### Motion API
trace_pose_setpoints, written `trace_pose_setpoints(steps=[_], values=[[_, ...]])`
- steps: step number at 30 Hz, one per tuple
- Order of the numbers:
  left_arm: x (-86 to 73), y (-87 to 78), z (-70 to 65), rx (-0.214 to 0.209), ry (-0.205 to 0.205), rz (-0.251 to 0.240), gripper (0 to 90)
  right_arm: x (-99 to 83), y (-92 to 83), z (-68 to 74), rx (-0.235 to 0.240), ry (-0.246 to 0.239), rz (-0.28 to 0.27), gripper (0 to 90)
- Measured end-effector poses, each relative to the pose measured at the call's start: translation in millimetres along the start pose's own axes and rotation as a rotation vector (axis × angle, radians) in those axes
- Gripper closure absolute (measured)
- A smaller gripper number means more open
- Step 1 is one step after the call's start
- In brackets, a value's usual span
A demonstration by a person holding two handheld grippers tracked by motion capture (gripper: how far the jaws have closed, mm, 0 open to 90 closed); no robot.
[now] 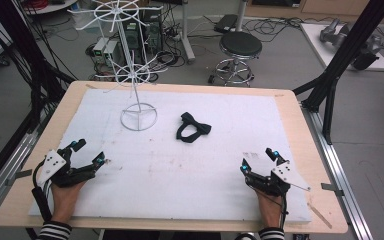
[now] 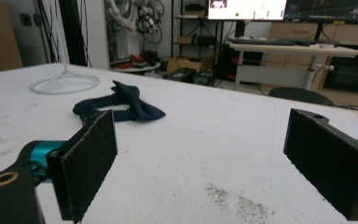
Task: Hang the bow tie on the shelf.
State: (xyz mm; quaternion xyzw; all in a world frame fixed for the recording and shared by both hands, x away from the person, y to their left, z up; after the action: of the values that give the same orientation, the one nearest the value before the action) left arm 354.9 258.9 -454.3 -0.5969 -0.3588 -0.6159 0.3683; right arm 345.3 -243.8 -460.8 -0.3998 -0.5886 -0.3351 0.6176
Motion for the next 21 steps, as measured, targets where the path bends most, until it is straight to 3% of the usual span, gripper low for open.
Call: trace_pose_setpoints(steps=[8,21], values=[[-0.1,0.2,-0.3,0.002,0.003,0.001,17.5,1.9,5.4,0.2,0.004,-0.031,0.052,8.7],[-0.1,-0.2,-0.3,0.005,0.011,0.002,17.5,39.0,13.9,-8.8,0.026,-0.026,0.060,8.7]])
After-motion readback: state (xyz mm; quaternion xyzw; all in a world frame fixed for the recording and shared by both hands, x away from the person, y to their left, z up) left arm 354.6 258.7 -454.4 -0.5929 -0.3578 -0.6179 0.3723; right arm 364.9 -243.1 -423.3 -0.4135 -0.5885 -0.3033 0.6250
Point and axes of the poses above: each handheld gripper's, and its own axes: y roughly forward along the jaws, x roughly out of its top, z roughly to its left, the point moved 9 cm from there along y, roughly forward along the jaws, and after that the axes turned 3 degrees about x, right-handed, at the moved point
